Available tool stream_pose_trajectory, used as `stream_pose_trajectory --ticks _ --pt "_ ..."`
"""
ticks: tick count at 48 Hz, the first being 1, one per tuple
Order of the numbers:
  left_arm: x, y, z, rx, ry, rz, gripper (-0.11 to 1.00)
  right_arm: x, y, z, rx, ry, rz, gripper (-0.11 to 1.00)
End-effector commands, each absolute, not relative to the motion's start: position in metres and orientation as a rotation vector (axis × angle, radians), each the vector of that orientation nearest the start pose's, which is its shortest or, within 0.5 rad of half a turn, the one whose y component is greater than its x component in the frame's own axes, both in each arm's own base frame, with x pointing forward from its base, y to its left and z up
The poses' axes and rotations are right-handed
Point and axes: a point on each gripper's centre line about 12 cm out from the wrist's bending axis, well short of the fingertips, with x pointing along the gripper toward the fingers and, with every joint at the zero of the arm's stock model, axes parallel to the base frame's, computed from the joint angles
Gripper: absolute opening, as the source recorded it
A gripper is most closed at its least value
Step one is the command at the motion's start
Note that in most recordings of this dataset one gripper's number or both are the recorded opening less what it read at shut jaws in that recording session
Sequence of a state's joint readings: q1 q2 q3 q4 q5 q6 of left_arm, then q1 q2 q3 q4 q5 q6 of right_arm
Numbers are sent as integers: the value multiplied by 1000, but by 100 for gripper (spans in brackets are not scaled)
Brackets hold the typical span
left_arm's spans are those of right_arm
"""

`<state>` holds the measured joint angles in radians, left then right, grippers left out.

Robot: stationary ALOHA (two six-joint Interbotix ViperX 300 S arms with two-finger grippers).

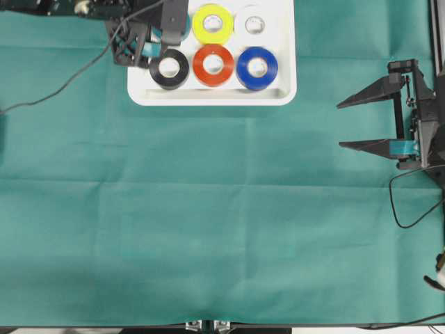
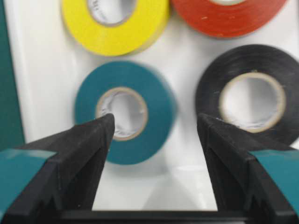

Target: Put the tape alternately from left to right into the white case.

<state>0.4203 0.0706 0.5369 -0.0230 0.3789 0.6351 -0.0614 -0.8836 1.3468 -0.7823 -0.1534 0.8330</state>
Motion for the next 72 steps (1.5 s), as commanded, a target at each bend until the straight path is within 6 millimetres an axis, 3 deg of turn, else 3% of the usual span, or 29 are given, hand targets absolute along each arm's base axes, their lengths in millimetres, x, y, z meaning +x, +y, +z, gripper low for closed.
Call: stream_pose_trajectory --ticks 1,31,49,56,72 --pt "362 147 171 367 988 63 96 188 2 194 89 341 41 81" --pt "361 48 190 260 828 -20 95 191 2 196 90 341 39 81" --pt "359 4 191 118 743 -42 95 194 2 194 92 358 40 81" --pt "356 -6 187 54 745 -38 95 194 1 193 99 362 37 81" --pt "354 -7 185 16 741 -26 95 195 2 193 102 362 39 81"
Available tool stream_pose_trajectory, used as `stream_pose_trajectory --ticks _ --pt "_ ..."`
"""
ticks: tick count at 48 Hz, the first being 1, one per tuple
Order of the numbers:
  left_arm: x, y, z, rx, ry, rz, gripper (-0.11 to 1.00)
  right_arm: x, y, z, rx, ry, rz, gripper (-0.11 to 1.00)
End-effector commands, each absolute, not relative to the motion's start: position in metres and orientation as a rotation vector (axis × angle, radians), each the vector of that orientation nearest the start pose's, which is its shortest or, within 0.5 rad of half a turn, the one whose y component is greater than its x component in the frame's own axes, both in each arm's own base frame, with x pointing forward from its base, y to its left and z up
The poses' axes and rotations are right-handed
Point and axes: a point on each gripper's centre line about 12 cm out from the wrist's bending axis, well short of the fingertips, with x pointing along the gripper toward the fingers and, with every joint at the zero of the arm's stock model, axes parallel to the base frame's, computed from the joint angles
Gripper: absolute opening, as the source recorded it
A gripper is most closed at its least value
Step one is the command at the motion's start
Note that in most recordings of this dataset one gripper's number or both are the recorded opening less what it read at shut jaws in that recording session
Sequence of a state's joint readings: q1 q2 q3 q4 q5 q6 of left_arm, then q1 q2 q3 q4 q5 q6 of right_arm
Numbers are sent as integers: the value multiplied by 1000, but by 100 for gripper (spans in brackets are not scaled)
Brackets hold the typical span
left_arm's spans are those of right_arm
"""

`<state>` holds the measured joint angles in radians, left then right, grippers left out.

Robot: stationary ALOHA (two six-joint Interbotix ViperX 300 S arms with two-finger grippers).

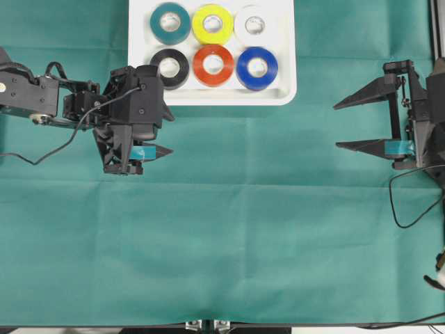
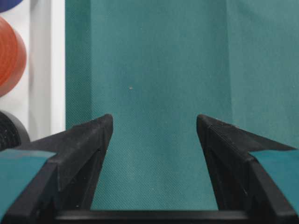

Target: Put the tape alternately from left to right into the white case.

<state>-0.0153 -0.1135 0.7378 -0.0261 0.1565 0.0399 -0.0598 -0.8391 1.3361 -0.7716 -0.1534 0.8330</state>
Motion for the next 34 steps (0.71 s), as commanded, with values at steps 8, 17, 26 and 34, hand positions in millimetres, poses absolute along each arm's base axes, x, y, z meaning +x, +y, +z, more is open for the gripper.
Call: stream_pose_trajectory --ticks 8,17,26,34 --pt "354 -7 186 16 739 -26 95 195 2 195 105 357 38 81" --pt "352 -7 188 16 732 -26 95 198 1 196 105 360 38 81" --pt "348 -7 191 16 724 -27 95 202 1 195 106 373 38 81" --pt "341 -8 202 17 692 -28 95 203 1 198 105 370 35 81"
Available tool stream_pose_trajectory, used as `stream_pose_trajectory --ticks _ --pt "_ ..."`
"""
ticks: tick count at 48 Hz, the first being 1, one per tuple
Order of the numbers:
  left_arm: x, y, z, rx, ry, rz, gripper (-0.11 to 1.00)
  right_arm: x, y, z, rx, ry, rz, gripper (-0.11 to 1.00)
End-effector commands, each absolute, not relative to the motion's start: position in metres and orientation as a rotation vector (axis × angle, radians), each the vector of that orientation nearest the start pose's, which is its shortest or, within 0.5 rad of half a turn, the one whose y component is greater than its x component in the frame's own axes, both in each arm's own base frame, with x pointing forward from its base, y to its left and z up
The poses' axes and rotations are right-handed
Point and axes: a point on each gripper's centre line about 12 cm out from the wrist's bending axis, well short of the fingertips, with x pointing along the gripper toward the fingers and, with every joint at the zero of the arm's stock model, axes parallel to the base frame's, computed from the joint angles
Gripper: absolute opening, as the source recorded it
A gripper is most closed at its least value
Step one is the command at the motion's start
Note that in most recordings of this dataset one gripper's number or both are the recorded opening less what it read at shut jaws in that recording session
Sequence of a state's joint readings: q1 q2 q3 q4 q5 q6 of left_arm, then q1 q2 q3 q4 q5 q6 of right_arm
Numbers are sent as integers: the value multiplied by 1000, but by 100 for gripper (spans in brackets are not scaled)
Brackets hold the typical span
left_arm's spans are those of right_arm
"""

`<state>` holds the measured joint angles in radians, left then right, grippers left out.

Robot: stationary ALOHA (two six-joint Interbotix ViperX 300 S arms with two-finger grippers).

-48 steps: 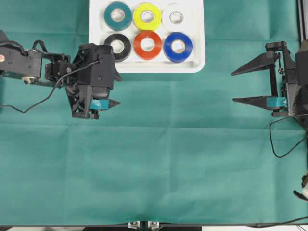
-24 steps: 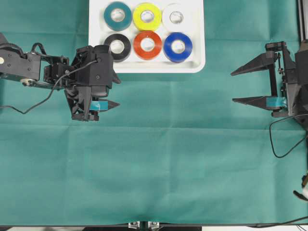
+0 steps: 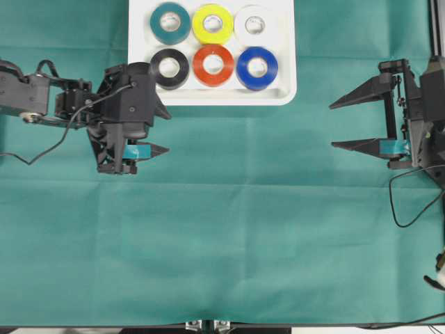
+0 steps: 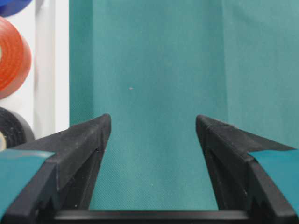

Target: Put the tape alternately from left to right into the white case.

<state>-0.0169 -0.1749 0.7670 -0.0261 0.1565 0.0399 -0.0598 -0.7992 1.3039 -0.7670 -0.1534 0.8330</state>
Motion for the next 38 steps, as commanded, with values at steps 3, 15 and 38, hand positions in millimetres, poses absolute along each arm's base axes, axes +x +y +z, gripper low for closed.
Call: stream_pose_trajectory --ticks 3,15,38 --pt "337 -8 205 17 682 -28 95 203 1 199 105 367 34 81" --pt "315 -7 216 16 646 -27 95 203 0 199 104 367 31 81" --pt "280 -6 227 18 561 -26 94 200 -2 203 97 357 12 81"
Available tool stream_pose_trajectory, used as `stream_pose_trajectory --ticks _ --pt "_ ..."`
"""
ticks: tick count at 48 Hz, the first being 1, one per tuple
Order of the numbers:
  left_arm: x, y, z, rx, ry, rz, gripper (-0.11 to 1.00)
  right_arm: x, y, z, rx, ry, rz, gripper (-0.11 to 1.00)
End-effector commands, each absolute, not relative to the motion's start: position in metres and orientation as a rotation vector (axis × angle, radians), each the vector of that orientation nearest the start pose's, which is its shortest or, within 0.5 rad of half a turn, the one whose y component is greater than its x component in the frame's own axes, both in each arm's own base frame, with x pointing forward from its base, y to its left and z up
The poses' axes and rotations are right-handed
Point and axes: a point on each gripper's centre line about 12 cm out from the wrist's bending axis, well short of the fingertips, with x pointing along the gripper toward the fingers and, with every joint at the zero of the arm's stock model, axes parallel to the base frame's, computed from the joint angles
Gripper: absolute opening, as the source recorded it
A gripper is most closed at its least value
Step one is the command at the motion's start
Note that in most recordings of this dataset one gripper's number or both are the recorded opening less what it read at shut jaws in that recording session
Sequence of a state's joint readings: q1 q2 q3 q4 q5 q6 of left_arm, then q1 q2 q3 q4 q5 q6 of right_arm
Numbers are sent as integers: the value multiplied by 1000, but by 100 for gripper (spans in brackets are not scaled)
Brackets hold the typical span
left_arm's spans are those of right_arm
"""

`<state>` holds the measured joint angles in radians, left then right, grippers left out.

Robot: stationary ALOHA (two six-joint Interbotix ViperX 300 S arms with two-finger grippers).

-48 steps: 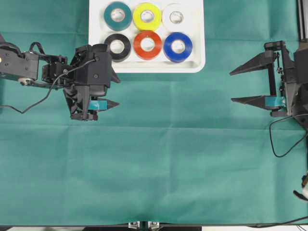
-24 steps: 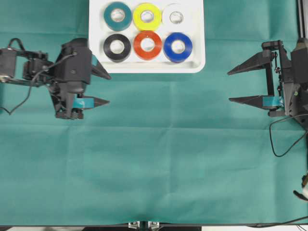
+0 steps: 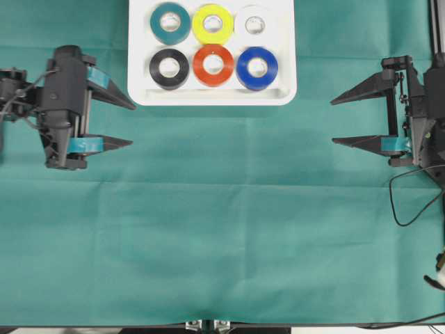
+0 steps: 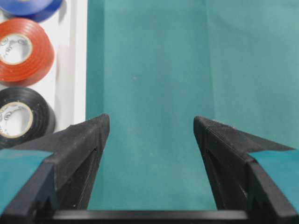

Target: Put the tape alternately from left to right into the white case.

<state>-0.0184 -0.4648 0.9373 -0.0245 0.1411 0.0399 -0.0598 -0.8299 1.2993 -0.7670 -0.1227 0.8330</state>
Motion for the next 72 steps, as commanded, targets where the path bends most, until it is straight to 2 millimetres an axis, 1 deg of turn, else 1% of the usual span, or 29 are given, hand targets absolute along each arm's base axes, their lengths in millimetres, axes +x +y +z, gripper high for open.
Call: stream_pose_trajectory --ticks 1,12,27,51,72 --pt "279 -6 227 19 555 -28 94 199 -2 203 97 357 10 81" --pt "259 -6 225 19 511 -27 94 199 -2 202 97 358 7 81" --pt "240 -5 222 19 472 -24 93 198 -2 202 96 360 8 81" --pt "225 -5 220 21 443 -26 93 198 -2 201 97 363 8 81" --pt "210 -4 225 20 386 -24 93 196 -3 200 94 366 -4 81"
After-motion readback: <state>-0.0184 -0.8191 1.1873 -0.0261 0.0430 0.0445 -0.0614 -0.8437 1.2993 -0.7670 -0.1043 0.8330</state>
